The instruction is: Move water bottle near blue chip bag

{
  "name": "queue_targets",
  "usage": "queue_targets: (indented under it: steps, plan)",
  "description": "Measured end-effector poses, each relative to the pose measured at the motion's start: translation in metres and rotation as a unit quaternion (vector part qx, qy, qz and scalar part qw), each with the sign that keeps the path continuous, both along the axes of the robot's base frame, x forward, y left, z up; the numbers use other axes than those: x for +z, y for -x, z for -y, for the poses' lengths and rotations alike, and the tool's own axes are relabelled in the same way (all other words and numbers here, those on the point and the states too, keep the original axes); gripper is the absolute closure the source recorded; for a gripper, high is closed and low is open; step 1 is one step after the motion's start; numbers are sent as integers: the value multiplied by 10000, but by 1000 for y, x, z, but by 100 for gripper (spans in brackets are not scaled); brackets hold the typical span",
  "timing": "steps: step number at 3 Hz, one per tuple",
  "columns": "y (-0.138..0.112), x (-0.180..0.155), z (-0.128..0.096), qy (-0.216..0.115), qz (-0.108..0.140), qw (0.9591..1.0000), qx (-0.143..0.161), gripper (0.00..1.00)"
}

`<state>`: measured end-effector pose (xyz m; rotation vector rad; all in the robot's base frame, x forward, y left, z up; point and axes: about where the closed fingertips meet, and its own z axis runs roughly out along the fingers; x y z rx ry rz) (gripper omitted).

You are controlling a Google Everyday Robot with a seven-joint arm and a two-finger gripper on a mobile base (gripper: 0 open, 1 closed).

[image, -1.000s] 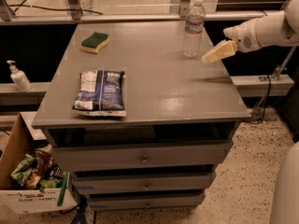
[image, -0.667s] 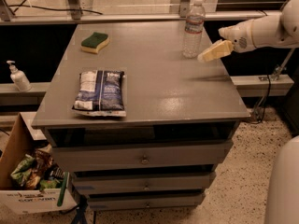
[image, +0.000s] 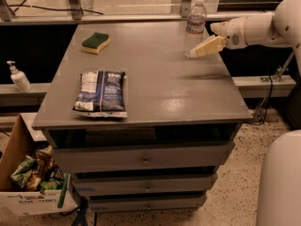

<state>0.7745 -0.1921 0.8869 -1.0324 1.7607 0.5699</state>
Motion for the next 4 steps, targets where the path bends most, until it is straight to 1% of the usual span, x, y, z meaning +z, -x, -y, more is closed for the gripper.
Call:
queue_targets:
  steps: [1,2,3,4]
  plan:
    - [-11,9,-16,-115,144,9998,113,0]
    - [-22,15,-25,-220,225,9994,112,0]
    - [-29,15,-30,-252,292,9992,101,18]
    - [-32,12,-28,-261,322,9991,48,42]
